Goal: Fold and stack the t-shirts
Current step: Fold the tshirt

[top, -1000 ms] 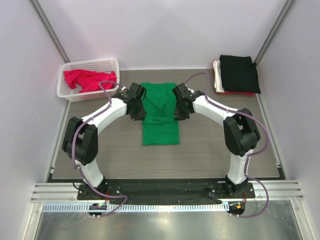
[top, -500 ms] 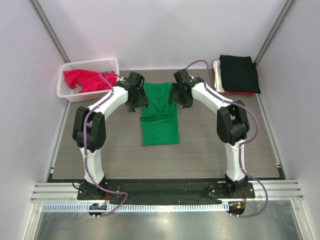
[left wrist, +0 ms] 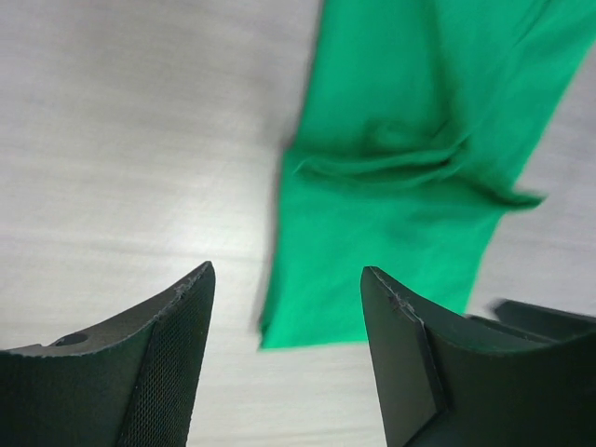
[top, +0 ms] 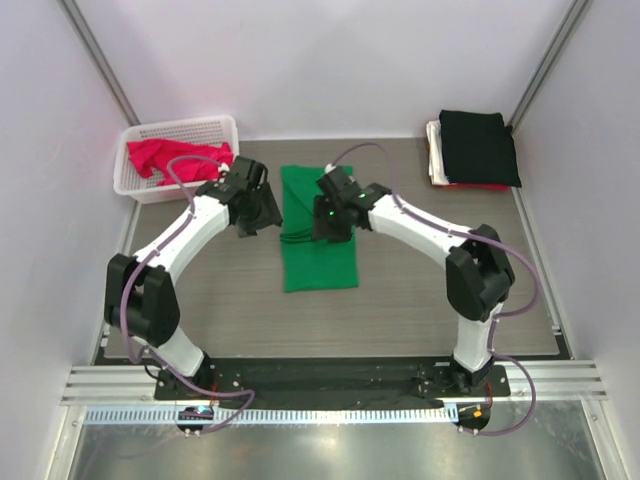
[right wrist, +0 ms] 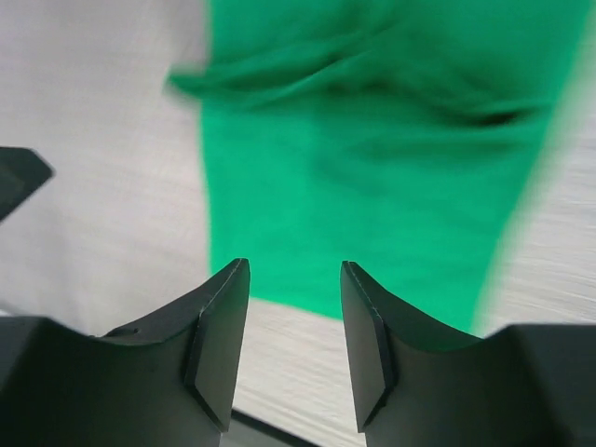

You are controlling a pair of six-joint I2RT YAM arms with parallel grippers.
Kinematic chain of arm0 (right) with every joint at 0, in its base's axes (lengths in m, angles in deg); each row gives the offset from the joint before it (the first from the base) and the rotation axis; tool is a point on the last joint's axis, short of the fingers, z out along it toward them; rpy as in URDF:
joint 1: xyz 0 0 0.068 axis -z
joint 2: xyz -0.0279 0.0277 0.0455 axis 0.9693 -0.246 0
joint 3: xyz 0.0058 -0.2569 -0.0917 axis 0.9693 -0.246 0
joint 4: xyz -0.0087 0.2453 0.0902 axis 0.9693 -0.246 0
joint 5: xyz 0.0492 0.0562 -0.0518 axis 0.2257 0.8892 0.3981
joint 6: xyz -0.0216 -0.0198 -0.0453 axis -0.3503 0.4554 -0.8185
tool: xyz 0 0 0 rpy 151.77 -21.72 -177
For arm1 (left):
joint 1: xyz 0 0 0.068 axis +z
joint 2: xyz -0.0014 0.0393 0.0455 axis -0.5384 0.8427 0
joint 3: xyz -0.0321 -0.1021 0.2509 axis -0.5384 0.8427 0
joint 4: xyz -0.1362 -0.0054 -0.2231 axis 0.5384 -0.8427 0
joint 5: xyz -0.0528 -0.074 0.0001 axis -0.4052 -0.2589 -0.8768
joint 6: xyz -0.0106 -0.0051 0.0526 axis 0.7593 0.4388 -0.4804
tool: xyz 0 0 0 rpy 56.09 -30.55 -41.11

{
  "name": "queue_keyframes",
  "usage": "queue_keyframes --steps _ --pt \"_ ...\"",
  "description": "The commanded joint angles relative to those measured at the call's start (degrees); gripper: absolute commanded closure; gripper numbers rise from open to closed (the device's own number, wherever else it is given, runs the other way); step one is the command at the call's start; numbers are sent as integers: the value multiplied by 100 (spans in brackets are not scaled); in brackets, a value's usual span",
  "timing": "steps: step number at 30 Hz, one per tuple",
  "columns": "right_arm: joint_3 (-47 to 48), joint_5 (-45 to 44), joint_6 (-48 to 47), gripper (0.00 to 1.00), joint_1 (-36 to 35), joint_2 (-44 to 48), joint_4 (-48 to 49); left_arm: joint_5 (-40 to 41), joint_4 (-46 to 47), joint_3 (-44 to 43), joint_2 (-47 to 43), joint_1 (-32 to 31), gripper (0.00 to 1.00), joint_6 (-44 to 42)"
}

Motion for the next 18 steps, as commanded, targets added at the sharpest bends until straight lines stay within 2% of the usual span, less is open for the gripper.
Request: queue_keyframes --steps 1,7,12,18 --pt "65 346 159 51 -401 -417 361 -89 148 508 -616 1 35 17" --pt "661 232 11 51 -473 -1137 283 -45 104 1203 -1381 1 35 -71" --pt "1338 91 -209 51 -7 -1788 10 -19 -63 1379 -1829 1 35 -159" --pt "3446 30 -579 50 722 -2701 -956 -195 -124 1519 -2084 1 35 -142"
